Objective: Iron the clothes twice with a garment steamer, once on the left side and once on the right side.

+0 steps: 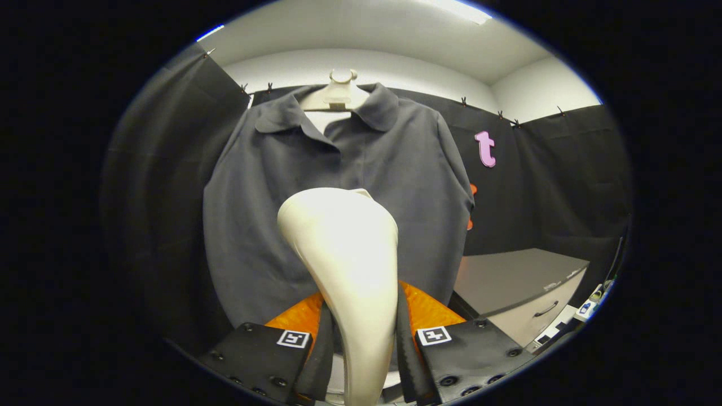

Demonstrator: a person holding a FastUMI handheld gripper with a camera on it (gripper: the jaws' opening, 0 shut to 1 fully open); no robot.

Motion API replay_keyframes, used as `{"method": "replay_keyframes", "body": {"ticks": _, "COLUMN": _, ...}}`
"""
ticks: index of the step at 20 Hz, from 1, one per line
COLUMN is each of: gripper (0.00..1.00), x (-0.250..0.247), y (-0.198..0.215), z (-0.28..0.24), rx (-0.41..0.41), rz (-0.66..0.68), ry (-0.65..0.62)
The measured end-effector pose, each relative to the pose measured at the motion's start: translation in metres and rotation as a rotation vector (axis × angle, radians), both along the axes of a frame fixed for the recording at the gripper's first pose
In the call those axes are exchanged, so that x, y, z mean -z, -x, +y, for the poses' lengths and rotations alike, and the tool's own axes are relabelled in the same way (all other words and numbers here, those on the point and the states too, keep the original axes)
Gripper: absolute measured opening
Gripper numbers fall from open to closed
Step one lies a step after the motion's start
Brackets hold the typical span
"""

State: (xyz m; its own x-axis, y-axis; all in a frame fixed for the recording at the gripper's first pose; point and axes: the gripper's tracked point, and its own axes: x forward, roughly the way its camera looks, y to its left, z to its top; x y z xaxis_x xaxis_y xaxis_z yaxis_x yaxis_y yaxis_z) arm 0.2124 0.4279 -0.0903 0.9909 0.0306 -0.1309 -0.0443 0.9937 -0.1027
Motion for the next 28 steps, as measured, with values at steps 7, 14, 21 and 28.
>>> {"method": "replay_keyframes", "body": {"ticks": 7, "gripper": 0.55, "x": -0.07, "y": -0.013, "z": 0.063, "rx": -0.085, "rz": -0.104, "ry": -0.045}}
{"method": "replay_keyframes", "body": {"ticks": 14, "gripper": 0.55, "x": -0.071, "y": -0.029, "z": 0.118, "rx": -0.207, "rz": -0.093, "ry": -0.032}}
{"method": "replay_keyframes", "body": {"ticks": 21, "gripper": 0.55, "x": -0.047, "y": -0.063, "z": 0.132, "rx": -0.215, "rz": -0.072, "ry": 0.015}}
{"method": "replay_keyframes", "body": {"ticks": 28, "gripper": 0.55, "x": -0.044, "y": -0.06, "z": 0.132, "rx": -0.215, "rz": -0.081, "ry": 0.037}}
